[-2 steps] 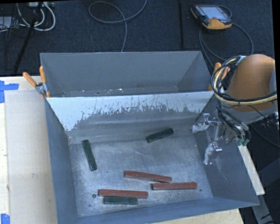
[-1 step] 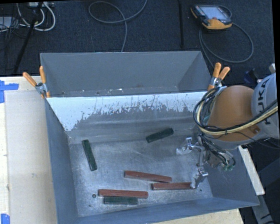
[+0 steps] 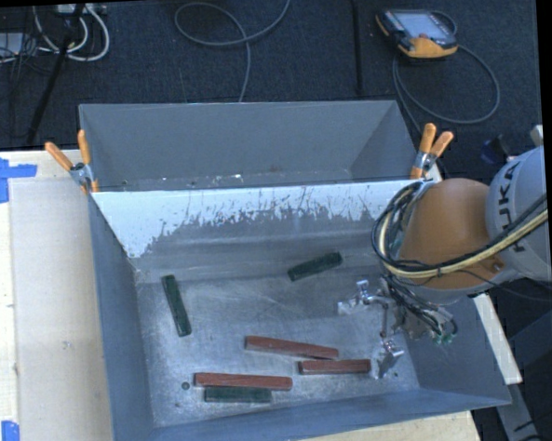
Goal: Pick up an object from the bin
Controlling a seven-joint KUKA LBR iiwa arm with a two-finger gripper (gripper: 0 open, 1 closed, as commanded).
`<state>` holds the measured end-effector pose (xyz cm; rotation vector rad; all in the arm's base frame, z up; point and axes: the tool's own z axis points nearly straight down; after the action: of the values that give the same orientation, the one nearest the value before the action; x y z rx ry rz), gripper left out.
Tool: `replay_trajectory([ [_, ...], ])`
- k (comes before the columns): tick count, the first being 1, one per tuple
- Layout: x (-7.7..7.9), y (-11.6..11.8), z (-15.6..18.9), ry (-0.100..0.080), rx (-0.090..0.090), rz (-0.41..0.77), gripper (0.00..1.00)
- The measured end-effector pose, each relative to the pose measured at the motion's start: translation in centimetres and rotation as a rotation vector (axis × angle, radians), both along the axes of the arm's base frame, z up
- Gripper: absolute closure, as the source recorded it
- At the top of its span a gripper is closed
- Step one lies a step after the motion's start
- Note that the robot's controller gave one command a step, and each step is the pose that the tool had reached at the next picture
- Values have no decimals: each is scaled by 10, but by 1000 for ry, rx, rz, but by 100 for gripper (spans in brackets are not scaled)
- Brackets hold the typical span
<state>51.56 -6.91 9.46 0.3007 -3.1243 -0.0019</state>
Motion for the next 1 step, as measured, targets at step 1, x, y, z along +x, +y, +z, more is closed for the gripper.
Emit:
replay_trajectory([
  [1, -6, 43, 16, -1, 1, 55, 0],
])
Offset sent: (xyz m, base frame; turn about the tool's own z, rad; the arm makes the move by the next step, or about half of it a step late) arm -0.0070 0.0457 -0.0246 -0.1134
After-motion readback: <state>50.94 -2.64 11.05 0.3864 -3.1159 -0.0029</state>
